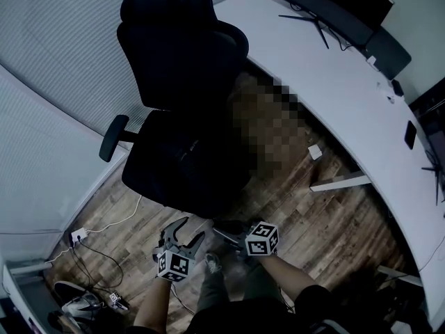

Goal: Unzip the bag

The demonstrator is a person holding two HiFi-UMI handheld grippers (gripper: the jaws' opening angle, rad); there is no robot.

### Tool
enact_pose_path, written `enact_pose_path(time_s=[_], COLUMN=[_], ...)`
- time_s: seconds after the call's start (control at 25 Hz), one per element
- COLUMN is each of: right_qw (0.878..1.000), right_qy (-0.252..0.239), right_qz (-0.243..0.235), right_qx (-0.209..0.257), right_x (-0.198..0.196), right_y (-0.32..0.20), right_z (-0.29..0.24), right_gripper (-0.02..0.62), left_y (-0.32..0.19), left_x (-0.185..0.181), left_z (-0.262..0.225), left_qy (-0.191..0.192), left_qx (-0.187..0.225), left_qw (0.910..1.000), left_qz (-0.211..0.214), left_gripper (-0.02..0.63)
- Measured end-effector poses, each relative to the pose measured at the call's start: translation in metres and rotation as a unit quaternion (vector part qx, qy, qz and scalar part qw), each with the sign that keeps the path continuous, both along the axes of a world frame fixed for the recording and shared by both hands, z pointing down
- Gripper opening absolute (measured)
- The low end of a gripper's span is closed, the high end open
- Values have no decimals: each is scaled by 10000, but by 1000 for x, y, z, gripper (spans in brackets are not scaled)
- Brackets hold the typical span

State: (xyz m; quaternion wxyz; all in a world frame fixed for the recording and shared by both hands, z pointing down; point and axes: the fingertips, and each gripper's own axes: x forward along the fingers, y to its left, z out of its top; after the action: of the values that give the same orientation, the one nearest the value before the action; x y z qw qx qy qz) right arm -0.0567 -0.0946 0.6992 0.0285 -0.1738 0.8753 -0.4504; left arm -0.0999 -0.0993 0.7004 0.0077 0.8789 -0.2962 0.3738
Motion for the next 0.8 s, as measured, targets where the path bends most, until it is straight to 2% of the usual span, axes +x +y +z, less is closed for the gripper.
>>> enact_pose_path(time_s=[0.28,0.56,0.64,0.76,0.8], right_qw=[9995,9981,9975,9965,9961], right_qy=[-149,-354,-416,-525,-564], right_qz=[-257,-417,-448,-453,-445], right_qx=[-125,-297,-360,-474,-508], right_x=[0,6,7,7,7], right_y=[-5,-7,-7,-10,-11], right_z=[-2,-2,-2,-3,-4], right_gripper=[48,48,48,48,48], left_y=[-18,-30,-35,-43,-43], left_x=[14,26,26,23,22], left_z=[27,41,39,36,37], left_qy=[-493,-921,-931,-1021,-1084], left_qx=[193,512,562,693,750], left_qw=[9979,9912,9913,9899,9886], left_qz=[385,801,738,693,725], left_gripper=[291,290,258,164,159])
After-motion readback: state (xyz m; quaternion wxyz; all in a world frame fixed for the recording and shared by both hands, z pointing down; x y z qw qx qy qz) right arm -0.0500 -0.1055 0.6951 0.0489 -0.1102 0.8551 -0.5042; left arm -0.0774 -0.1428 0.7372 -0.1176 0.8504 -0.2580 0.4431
